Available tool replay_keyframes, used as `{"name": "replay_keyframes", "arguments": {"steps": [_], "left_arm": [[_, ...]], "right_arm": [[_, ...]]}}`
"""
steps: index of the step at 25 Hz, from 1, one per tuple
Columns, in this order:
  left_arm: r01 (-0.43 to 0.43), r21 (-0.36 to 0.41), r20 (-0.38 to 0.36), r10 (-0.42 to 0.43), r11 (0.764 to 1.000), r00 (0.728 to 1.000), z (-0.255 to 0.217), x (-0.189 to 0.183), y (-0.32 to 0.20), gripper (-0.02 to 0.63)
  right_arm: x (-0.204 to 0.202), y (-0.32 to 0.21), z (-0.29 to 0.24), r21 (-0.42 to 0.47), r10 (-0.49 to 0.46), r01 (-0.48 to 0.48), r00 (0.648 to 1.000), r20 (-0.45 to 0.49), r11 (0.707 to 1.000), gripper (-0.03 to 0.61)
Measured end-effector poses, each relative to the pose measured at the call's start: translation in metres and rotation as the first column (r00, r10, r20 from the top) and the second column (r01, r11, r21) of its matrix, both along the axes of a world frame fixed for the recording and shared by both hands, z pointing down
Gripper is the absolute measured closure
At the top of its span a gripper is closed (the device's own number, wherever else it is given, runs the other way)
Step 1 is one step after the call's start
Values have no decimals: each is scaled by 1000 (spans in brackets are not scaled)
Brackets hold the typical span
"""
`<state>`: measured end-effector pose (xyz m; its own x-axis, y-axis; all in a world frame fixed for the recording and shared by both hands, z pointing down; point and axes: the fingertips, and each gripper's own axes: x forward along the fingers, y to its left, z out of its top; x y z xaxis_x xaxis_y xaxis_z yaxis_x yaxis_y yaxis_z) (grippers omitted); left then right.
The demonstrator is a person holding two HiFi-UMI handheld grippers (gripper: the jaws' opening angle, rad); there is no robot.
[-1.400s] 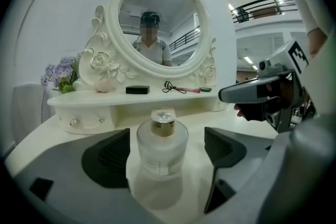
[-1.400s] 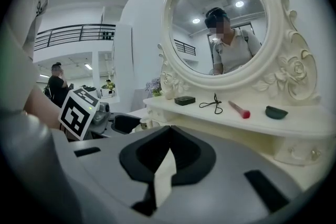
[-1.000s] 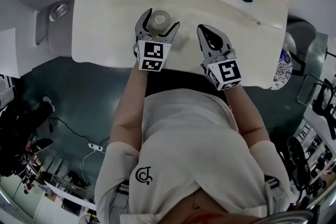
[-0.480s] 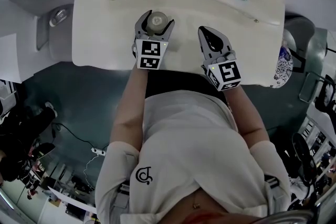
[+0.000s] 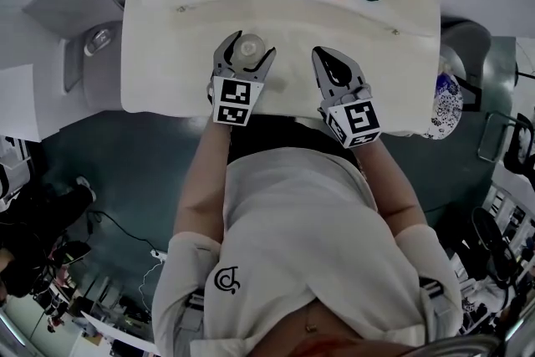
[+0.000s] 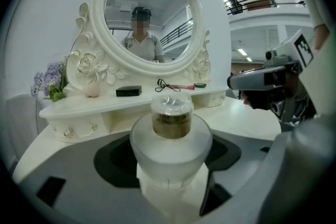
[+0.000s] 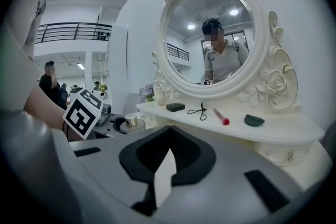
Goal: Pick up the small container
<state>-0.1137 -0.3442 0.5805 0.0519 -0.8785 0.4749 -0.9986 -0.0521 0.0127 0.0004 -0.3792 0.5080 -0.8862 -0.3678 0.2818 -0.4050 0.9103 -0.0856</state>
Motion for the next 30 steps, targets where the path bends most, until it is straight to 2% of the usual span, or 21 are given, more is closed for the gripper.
{"name": "replay_keyframes", "arguments": {"steps": [5,12,19,23,30], "left_arm": [[-44,42,3,43,998,999,-41,11,9,265],[-54,129,22,52,990,998,-111,15,14,265],[-117,219,59,107,969,993,-177,24,23,265],[-116,249,40,110,961,993,-198,27,35,264],[-117,264,57,106,957,993,-214,29,46,265]], "right_arm": [[3,1,-24,30,18,-19,999,33,999,571],[8,3,-52,69,37,-43,996,77,997,572],[16,5,-87,103,64,-80,987,145,991,572],[23,10,-105,138,69,-92,984,162,986,572],[34,11,-123,150,88,-120,975,203,981,573]]}}
